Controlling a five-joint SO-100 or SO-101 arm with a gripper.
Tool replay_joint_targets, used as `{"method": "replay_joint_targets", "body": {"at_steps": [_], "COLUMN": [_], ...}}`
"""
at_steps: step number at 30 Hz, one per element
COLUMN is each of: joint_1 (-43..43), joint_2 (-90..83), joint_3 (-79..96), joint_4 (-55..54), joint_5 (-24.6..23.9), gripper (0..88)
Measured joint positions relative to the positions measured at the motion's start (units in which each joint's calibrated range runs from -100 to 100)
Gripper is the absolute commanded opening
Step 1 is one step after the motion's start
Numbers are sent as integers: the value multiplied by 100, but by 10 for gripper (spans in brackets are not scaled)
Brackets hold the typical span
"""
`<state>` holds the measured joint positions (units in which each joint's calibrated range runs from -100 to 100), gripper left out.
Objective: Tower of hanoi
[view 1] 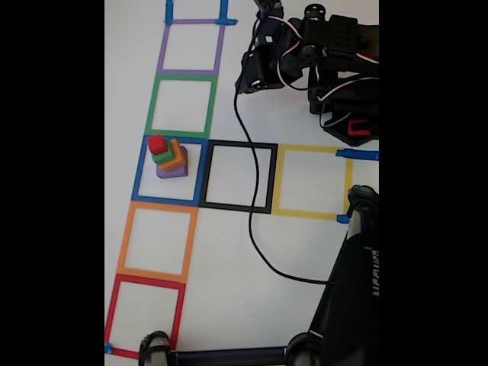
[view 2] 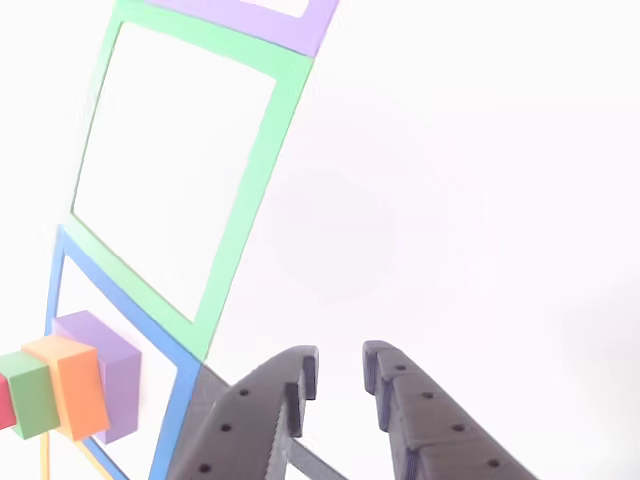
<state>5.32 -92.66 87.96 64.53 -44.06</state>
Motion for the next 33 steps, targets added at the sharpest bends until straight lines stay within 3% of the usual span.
{"method": "replay_joint_targets", "body": {"at_steps": [14, 33], "joint_1": [351, 70], "joint_2": [-633, -642], "joint_3": [912, 912], "joint_4": [0, 40], "joint_5": [-198, -2662], "gripper": [8, 8]}}
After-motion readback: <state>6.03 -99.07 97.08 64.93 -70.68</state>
